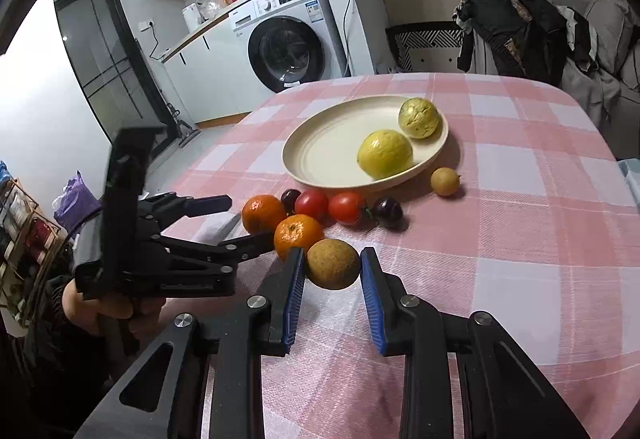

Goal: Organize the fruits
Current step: 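Grasp an orange with the left tool while the right tool holds the kiwi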

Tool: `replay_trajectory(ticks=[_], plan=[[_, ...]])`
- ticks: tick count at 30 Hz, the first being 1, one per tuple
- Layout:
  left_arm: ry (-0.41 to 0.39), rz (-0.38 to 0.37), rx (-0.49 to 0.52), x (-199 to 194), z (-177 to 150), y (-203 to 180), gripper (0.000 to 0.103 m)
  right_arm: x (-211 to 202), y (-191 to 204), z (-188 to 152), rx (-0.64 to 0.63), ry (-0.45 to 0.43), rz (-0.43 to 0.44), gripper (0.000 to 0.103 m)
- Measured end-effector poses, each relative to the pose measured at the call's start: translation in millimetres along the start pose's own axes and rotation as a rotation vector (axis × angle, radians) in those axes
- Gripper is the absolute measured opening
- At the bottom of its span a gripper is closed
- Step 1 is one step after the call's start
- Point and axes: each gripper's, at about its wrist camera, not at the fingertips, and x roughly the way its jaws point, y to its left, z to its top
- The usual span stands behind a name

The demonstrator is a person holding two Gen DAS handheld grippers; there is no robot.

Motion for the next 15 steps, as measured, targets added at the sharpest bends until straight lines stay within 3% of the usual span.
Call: replay_trajectory(ticks=[4,6,7,15], plan=[[0.005,-0.036,-0.006,3.8,1.9,-0.4,0.063,-1.7,-5.5,0.4,0.011,0.001,-0.007,0.029],[0.002,-0.065,-0.002,3.1,2.3,-1.7,0.044,-0.4,-8.5,-0.7,0.018,0.006,-0.013,0.029],[-0.001,-0.072,-0.002,2.5,2.4,-1.8,0.039,0.4,-9.9,-0.8,0.022,0.009,-0.013,0.029],[-0.025,-0.093,0.010,-7.3,-6.0,-2.3,0.038,6.2,-11.3,-3.9,0.024,0.022,-0.026,0.029]])
